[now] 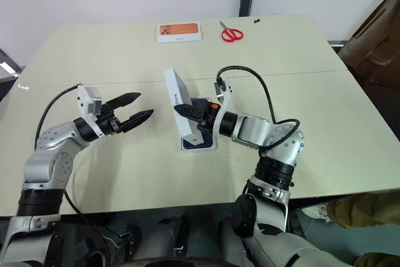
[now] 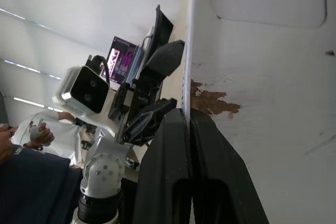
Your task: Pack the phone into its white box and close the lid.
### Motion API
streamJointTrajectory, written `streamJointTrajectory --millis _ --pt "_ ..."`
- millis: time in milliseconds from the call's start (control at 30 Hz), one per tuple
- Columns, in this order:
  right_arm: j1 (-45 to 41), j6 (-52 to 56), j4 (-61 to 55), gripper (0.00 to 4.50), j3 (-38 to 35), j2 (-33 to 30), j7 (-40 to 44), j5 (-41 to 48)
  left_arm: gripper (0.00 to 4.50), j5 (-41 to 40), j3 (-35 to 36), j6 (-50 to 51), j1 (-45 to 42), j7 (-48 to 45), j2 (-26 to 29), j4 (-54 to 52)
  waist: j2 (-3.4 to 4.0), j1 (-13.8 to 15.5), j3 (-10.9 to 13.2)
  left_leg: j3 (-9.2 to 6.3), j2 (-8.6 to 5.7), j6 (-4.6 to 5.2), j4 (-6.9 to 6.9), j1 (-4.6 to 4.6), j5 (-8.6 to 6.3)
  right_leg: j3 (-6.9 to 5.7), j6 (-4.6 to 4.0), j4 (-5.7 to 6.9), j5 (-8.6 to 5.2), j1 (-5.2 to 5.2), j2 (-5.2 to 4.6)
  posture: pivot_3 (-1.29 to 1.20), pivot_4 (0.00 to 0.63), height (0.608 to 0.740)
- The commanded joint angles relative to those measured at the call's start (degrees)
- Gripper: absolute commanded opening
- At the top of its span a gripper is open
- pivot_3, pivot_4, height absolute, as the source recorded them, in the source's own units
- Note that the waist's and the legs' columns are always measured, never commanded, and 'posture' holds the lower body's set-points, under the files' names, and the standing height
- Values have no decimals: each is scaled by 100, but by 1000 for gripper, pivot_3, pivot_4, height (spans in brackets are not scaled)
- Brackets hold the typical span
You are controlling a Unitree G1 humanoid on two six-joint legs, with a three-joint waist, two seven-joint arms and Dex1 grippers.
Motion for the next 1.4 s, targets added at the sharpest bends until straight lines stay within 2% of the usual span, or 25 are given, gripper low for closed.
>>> streamJointTrajectory --millis 33,333,567,667,867,1133,1300,1400 --pt "-118 -426 160 68 -76 491 -399 760 3899 -98 0 34 4 9 6 -163 0 1 0 0 0 0 1 0 0 0 0 0 0 0 0 0 150 734" --pt "429 -1572 279 68 946 600 -1666 2470 3899 -147 151 78 -30 113 -21 -138 0 0 0 1 0 1 1 0 0 1 0 -1 0 1 0 0 150 734" --pt "827 -2244 308 68 1873 225 -1994 3314 3899 -287 146 247 122 186 -46 -319 0 -5 0 1 1 1 2 0 0 1 0 -2 0 2 0 0 150 734" --pt "914 -2423 271 0 2238 99 -1997 3613 3032 -494 157 481 214 140 -29 -398 0 -3 0 1 2 3 2 0 -1 0 0 -4 0 3 0 0 150 734" --pt "1107 -2693 578 0 2548 -211 -1799 3320 24 -351 28 373 369 118 -20 -450 0 7 0 0 2 4 4 1 -2 -1 0 -6 0 7 2 0 150 734" --pt "1382 -2715 652 0 2687 -825 -1091 2541 24 -87 -429 221 571 144 -214 -582 2 14 -1 1 3 7 4 3 -4 -1 0 -9 0 12 3 0 150 734" --pt "1438 -2834 335 0 2599 -1045 -865 2411 24 -1 -715 194 475 213 -470 -485 2 39 -1 1 2 12 12 3 -7 -2 1 -14 0 19 1 0 150 734" --pt "1456 -2934 131 973 2548 -1218 -753 2240 0 81 -852 156 388 273 -647 -423 2 56 -1 0 2 13 11 3 -7 -3 0 -14 0 19 1 0 150 734"
